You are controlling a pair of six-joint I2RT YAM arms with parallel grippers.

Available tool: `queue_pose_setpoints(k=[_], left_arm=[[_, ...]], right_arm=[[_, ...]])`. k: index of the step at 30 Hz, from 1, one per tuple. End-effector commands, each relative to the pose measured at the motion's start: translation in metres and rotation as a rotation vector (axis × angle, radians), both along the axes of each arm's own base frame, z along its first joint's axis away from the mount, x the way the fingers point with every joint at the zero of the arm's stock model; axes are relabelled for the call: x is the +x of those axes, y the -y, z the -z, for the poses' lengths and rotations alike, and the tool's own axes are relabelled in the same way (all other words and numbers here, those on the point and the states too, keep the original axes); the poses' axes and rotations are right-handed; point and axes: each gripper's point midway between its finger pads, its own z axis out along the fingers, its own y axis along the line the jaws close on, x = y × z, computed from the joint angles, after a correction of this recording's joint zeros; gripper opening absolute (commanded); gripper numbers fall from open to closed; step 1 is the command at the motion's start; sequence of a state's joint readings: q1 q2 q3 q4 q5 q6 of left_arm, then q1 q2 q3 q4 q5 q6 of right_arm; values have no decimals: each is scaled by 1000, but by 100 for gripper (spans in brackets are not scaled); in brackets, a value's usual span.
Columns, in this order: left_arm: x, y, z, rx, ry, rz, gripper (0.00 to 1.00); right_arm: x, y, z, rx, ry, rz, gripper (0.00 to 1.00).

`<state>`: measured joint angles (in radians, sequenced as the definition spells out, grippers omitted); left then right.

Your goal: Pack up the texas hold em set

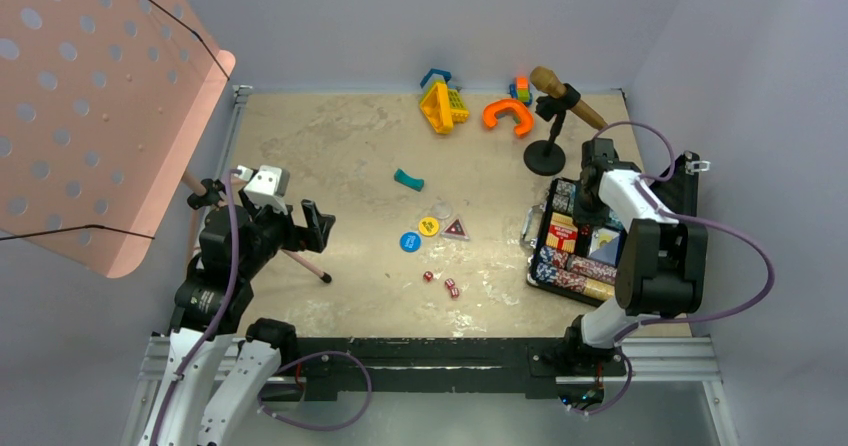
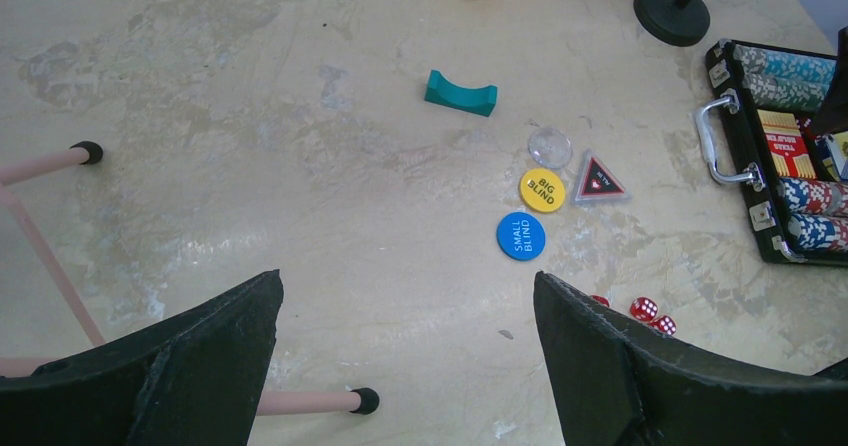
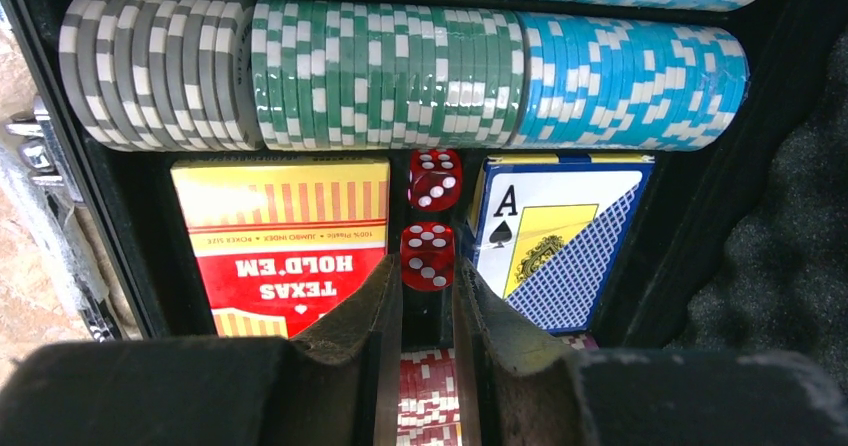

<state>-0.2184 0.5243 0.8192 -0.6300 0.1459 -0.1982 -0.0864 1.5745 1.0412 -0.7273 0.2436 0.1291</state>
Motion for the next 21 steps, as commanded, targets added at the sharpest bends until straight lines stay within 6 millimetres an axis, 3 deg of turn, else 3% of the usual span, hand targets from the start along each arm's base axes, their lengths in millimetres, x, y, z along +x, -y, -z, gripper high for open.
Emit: queue_pose_setpoints(k=[1,21], left_arm=[[4,4,-4,-12,25,13,99],[5,3,-4,-6,27,9,99]], right_arm=[[8,3,-2,2,-10,-5,0],[19,14,5,-39,-1,16,0]])
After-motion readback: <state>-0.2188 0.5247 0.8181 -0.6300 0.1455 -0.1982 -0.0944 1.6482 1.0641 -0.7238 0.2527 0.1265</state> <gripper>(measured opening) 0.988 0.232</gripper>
